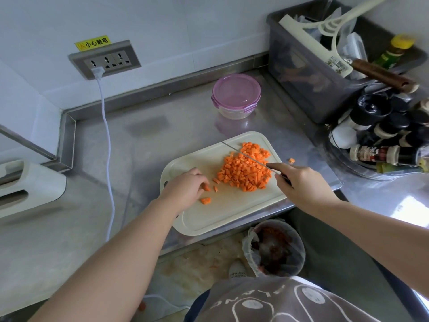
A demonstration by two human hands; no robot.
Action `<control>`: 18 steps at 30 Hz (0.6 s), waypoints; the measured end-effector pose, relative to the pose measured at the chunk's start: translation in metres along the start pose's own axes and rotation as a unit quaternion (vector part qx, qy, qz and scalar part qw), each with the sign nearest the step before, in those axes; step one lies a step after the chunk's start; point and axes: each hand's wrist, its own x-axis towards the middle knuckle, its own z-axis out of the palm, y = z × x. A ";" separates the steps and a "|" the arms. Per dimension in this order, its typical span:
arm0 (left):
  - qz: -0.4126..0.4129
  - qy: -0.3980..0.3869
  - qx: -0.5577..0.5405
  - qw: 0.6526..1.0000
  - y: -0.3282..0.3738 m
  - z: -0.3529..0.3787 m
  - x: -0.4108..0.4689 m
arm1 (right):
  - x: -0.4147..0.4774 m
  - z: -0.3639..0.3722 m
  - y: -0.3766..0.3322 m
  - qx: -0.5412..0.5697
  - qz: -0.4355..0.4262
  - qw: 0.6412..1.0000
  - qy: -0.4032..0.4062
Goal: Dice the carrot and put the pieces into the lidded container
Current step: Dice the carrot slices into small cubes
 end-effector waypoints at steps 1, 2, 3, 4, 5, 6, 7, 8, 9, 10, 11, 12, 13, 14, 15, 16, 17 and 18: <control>-0.003 -0.006 0.012 1.000 0.000 -0.001 0.003 | 0.000 0.000 -0.001 0.002 0.002 1.000 -0.002; -0.008 -0.010 0.017 1.000 0.001 -0.002 0.004 | 0.000 0.000 -0.001 0.003 0.003 1.000 -0.003; -0.016 -0.013 0.014 1.000 0.001 -0.002 0.005 | 0.000 0.001 -0.002 0.005 0.003 1.000 -0.003; -0.026 -0.019 0.004 0.999 0.002 -0.003 0.006 | 0.000 0.001 -0.002 0.006 0.002 1.000 -0.004; -0.035 -0.032 -0.013 0.999 0.002 -0.003 0.005 | 0.000 0.002 -0.002 0.007 0.001 1.000 -0.005; -0.042 -0.052 -0.032 0.997 0.002 -0.003 0.005 | 0.001 0.002 -0.003 0.007 0.000 1.000 -0.007; -0.051 -0.077 -0.051 0.994 0.002 -0.004 0.005 | 0.001 0.002 -0.003 0.008 0.000 1.000 -0.008; -0.061 -0.098 -0.064 0.991 0.002 -0.004 0.004 | 0.001 0.003 -0.003 0.008 -0.001 1.000 -0.009; -0.069 -0.109 -0.071 0.989 0.003 -0.005 0.003 | 0.002 0.004 -0.004 0.008 -0.001 1.000 -0.011; -0.078 -0.108 -0.080 0.988 0.003 -0.006 0.004 | 0.003 0.005 -0.004 0.007 0.000 1.000 -0.013; -0.087 -0.101 -0.088 0.987 0.003 -0.006 0.004 | 0.004 0.005 -0.005 0.006 0.000 1.000 -0.016; -0.099 -0.092 -0.095 0.986 0.002 -0.006 0.005 | 0.004 0.006 -0.005 0.006 -0.001 1.000 -0.019; -0.109 -0.086 -0.099 0.985 0.001 -0.006 0.006 | 0.005 0.007 -0.006 0.006 -0.002 1.000 -0.020; -0.117 -0.081 -0.102 0.985 0.000 -0.005 0.006 | 0.005 0.007 -0.006 0.007 -0.004 1.000 -0.021; -0.124 -0.076 -0.105 0.984 -0.002 -0.005 0.007 | 0.005 0.007 -0.006 0.007 -0.006 1.000 -0.021; -0.127 -0.071 -0.107 0.984 -0.002 -0.006 0.007 | 0.005 0.007 -0.006 0.007 -0.008 1.000 -0.020; -0.125 -0.068 -0.111 0.984 -0.002 -0.006 0.006 | 0.005 0.008 -0.006 0.008 -0.010 1.000 -0.019; -0.119 -0.068 -0.112 0.984 -0.002 -0.006 0.006 | 0.005 0.008 -0.006 0.010 -0.010 1.000 -0.019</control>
